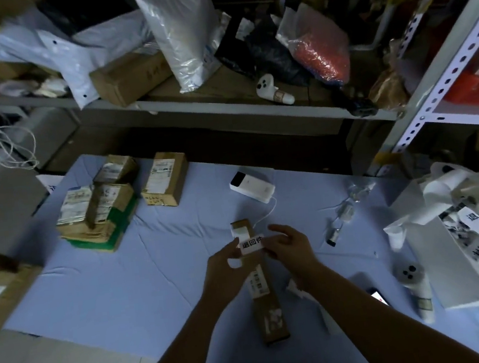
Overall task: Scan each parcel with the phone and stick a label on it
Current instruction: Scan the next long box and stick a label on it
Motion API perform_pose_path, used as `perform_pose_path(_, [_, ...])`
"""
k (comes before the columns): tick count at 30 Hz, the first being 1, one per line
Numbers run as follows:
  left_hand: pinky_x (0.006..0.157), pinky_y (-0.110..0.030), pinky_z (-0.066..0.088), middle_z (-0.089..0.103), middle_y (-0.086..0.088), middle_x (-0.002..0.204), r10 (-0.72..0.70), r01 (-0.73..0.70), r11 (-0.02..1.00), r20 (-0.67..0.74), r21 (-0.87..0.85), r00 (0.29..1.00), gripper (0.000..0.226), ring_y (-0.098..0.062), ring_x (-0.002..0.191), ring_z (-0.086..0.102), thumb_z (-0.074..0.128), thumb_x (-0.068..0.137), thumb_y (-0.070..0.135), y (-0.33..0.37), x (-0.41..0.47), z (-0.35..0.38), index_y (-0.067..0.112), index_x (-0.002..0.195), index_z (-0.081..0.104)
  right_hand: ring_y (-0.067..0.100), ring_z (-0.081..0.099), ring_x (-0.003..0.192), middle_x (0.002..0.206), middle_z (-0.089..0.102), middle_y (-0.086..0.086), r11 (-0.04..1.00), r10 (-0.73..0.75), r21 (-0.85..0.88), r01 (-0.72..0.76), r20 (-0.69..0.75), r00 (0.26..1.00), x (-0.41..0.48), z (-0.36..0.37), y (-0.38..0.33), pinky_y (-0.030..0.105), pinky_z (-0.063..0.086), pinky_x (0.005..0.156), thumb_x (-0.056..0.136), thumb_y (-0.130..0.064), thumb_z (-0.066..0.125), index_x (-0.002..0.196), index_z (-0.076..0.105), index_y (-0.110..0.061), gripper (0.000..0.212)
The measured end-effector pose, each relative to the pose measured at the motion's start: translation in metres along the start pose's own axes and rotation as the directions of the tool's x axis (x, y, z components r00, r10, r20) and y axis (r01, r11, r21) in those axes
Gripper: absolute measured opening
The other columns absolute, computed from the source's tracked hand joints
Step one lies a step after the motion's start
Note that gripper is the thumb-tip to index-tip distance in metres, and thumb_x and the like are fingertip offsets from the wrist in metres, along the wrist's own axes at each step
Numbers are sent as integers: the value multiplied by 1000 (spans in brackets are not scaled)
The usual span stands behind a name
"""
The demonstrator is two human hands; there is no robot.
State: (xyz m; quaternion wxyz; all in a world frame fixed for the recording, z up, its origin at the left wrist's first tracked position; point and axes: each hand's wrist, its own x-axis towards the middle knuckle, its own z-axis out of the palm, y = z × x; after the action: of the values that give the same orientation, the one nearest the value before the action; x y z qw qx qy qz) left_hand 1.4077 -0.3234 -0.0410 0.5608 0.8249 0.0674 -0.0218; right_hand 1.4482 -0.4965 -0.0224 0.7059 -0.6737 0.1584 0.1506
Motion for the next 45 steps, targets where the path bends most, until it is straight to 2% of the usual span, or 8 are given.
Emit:
perform_pose_path(5, [68, -16, 56, 78, 4, 87, -220, 186, 946, -103, -266, 970, 22, -9, 85, 74, 78, 86, 16, -10, 12, 2, 19, 107, 75, 8, 75, 77, 93, 77, 3, 996, 10, -92, -10, 9, 1000, 2, 3, 10, 17, 56, 60, 89, -7, 75, 120, 65, -17, 34])
perform_pose_path(8, [73, -24, 58, 76, -1, 86, -202, 181, 971, -128, -156, 971, 23, -12, 81, 72, 80, 83, 11, -20, 20, 4, 14, 105, 76, 8, 75, 75, 95, 76, 6, 984, 10, -178, -14, -23, 1000, 6, 6, 19, 18, 56, 59, 86, -8, 78, 116, 65, -16, 33])
perform_pose_path(15, [57, -4, 46, 74, 2, 83, -99, 112, 989, -120, 101, 988, 28, 2, 66, 66, 76, 87, 12, -41, 32, 19, 13, 114, 70, 16, 73, 82, 89, 73, 2, 838, -112, -540, 71, -43, 993, 28, 18, 39, 42, 62, 78, 90, -11, 71, 95, 67, -13, 7])
perform_pose_path(23, [73, -35, 51, 66, -11, 95, 82, -59, 914, -39, 402, 996, 21, -27, 86, 64, 65, 94, 14, -52, 43, 32, 9, 113, 68, -2, 60, 68, 83, 70, -7, 574, -183, -802, 166, 72, 981, 48, 21, 51, 7, 45, 66, 93, -11, 64, 83, 71, -21, 16])
perform_pose_path(25, [68, -39, 51, 65, -10, 87, 138, -113, 865, -15, 490, 990, 15, -30, 81, 64, 68, 90, 13, -55, 43, 32, 9, 104, 69, 10, 66, 74, 88, 75, 1, 515, -209, -826, 230, 139, 968, 50, 20, 53, 13, 49, 72, 94, -9, 62, 86, 76, -15, 17])
perform_pose_path(29, [69, -35, 51, 64, -1, 92, 37, -8, 880, -51, 474, 998, 21, -20, 82, 62, 61, 96, 32, -65, 39, 26, 18, 112, 64, 12, 70, 78, 92, 74, -1, 607, -131, -785, 124, 55, 990, 51, 17, 57, 33, 61, 76, 96, -14, 60, 91, 78, -20, 19])
perform_pose_path(37, [67, -30, 57, 74, -5, 91, 23, 7, 976, -132, 220, 991, 18, -19, 74, 69, 67, 94, 12, -71, 24, 29, 13, 109, 77, 5, 72, 77, 87, 75, -7, 780, -45, -625, 20, -23, 999, 36, 9, 75, 25, 60, 77, 99, -31, 63, 89, 78, -21, 20])
perform_pose_path(45, [68, -9, 54, 73, 10, 102, -288, 282, 955, -60, -92, 956, 24, -2, 89, 70, 61, 99, 24, -76, -5, 38, 20, 120, 70, -3, 69, 86, 95, 72, -18, 857, 82, -514, -33, 73, 994, 11, 17, 84, 22, 58, 76, 103, -29, 55, 111, 68, -36, 17])
